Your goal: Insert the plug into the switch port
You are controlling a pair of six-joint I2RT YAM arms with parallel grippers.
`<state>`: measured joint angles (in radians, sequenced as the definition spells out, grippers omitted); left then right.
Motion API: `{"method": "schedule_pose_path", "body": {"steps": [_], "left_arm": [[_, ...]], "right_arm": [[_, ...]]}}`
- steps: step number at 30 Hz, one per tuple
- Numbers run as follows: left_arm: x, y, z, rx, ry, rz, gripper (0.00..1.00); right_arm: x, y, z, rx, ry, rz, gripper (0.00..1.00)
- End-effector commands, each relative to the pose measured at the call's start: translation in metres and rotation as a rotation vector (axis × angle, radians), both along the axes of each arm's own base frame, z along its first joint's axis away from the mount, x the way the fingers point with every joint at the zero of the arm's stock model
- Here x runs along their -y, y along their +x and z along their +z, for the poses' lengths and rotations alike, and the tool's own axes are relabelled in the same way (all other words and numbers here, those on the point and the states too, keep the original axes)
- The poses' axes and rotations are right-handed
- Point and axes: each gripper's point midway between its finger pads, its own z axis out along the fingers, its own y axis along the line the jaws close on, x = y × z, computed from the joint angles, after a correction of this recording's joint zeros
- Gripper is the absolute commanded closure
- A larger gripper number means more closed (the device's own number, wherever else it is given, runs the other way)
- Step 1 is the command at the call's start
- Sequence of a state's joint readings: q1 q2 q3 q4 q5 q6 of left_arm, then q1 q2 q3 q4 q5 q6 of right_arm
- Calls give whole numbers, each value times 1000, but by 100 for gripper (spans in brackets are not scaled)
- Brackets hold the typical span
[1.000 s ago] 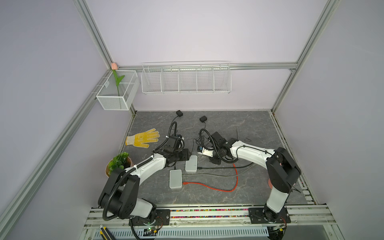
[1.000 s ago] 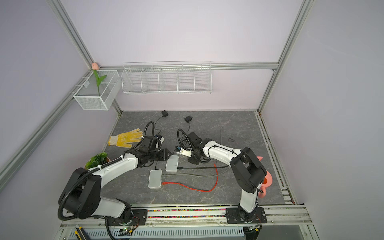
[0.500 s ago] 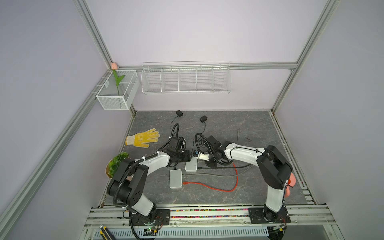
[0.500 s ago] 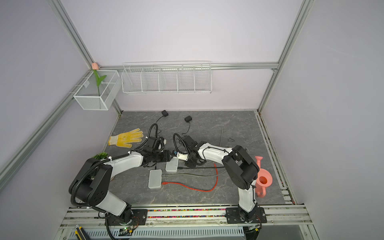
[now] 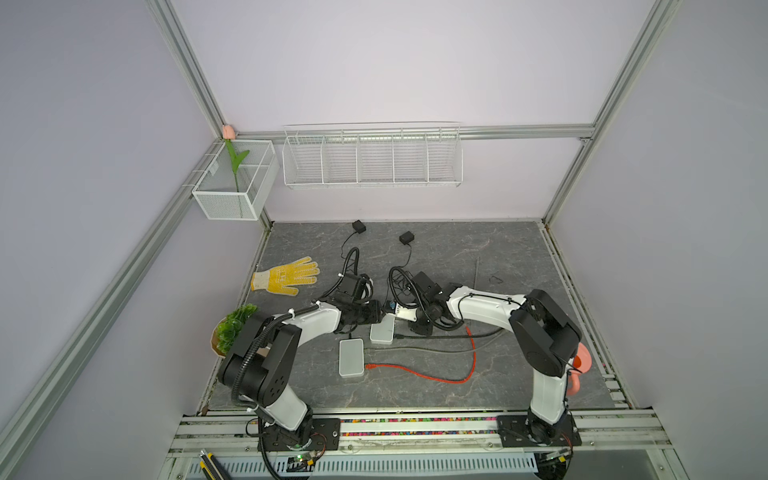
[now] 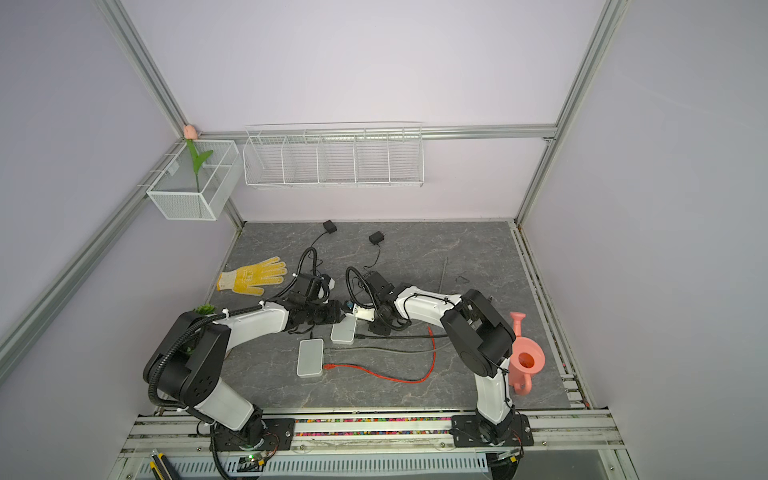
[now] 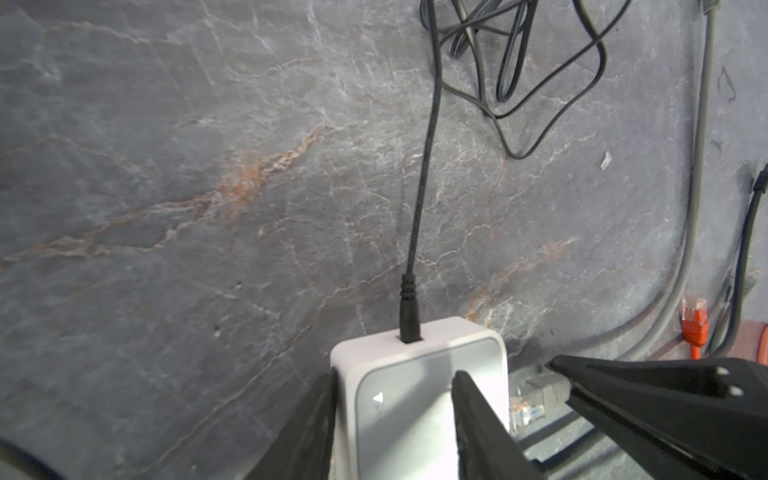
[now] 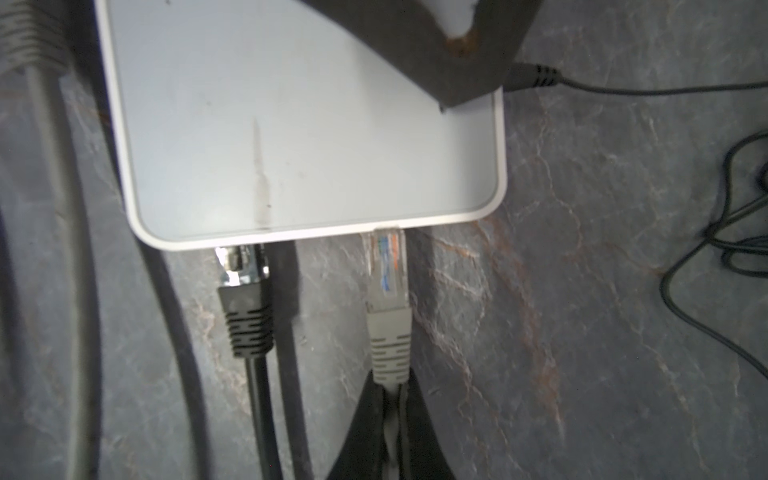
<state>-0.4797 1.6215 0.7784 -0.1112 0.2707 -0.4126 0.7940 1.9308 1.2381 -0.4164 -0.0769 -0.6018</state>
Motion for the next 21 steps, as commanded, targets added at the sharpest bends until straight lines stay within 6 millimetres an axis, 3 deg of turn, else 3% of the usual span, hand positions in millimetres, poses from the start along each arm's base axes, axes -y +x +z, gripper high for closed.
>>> {"method": "schedule_pose_path", "body": {"steps": [1, 11, 21], "left_arm": [[4, -1, -4, -15, -29, -5, 55], [2, 0, -4, -7, -16, -4, 56], [3, 1, 0, 7, -25, 1, 56]], "right_arm": [[-3, 4, -6, 10, -15, -12, 93], [0, 11, 8, 62, -11, -42, 93], [6, 9, 8, 65, -40, -44, 93]]}}
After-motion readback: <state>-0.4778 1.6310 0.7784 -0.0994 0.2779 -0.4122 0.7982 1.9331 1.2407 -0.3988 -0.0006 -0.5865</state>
